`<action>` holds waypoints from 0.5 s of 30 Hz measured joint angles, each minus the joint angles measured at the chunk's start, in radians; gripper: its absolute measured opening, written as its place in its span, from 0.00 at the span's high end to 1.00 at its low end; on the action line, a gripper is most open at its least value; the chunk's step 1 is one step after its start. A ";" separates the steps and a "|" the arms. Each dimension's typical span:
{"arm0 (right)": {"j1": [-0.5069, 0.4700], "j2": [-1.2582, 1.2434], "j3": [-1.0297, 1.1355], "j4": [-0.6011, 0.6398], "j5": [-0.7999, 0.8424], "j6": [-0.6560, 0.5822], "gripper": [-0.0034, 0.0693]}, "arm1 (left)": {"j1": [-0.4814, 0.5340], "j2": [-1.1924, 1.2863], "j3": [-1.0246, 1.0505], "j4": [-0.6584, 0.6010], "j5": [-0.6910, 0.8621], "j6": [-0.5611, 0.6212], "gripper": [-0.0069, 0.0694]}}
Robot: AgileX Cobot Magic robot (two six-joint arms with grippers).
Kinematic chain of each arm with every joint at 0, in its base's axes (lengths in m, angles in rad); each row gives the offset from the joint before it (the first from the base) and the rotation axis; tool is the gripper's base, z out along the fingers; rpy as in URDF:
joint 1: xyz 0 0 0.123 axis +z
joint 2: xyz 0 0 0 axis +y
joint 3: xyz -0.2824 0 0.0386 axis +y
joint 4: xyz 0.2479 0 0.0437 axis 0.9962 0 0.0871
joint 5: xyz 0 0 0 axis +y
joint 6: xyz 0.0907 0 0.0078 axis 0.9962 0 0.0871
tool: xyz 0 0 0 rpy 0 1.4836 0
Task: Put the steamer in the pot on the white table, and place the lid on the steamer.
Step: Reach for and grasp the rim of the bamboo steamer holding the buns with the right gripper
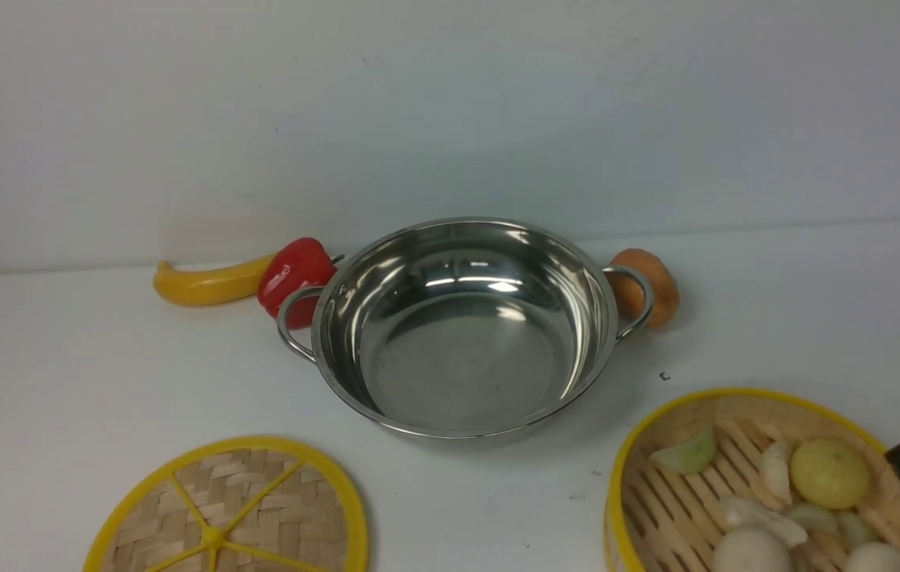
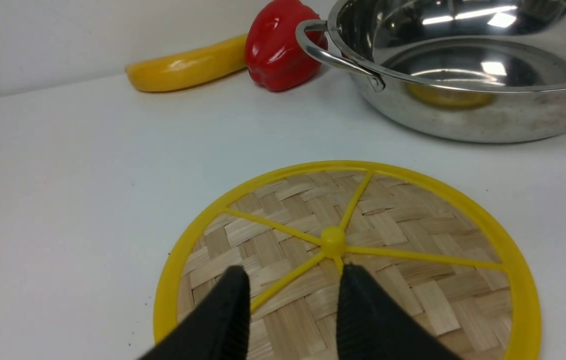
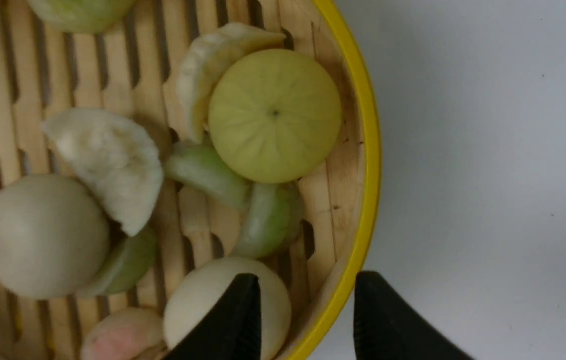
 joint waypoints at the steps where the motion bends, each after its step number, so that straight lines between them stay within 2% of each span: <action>1: 0.000 0.036 -0.003 -0.013 -0.012 0.000 0.54 | 0.000 0.000 0.000 0.000 0.000 0.000 0.59; 8: 0.000 0.155 -0.003 -0.042 -0.064 -0.003 0.38 | 0.000 0.000 0.000 0.000 0.000 0.000 0.59; 15: -0.036 0.186 -0.003 -0.066 -0.088 -0.004 0.37 | 0.000 0.000 0.000 0.000 0.000 0.000 0.59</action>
